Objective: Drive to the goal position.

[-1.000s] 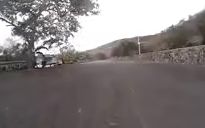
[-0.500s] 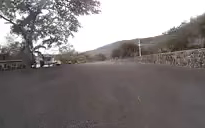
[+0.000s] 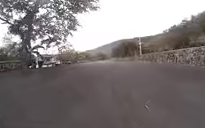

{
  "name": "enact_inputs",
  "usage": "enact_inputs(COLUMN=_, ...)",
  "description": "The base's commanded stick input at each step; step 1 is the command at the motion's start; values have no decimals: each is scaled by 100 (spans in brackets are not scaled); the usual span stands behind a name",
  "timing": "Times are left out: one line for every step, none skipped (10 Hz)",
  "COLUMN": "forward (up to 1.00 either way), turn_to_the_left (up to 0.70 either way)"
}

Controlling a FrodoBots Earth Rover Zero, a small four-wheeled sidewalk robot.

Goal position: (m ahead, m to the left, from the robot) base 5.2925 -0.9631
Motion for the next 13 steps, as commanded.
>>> enact_inputs(forward=70, turn_to_the_left=0)
enact_inputs(forward=70, turn_to_the_left=0)
enact_inputs(forward=70, turn_to_the_left=0)
enact_inputs(forward=70, turn_to_the_left=0)
enact_inputs(forward=70, turn_to_the_left=0)
enact_inputs(forward=70, turn_to_the_left=0)
enact_inputs(forward=70, turn_to_the_left=0)
enact_inputs(forward=70, turn_to_the_left=0)
enact_inputs(forward=70, turn_to_the_left=0)
enact_inputs(forward=70, turn_to_the_left=0)
enact_inputs(forward=70, turn_to_the_left=0)
enact_inputs(forward=70, turn_to_the_left=0)
enact_inputs(forward=70, turn_to_the_left=0)
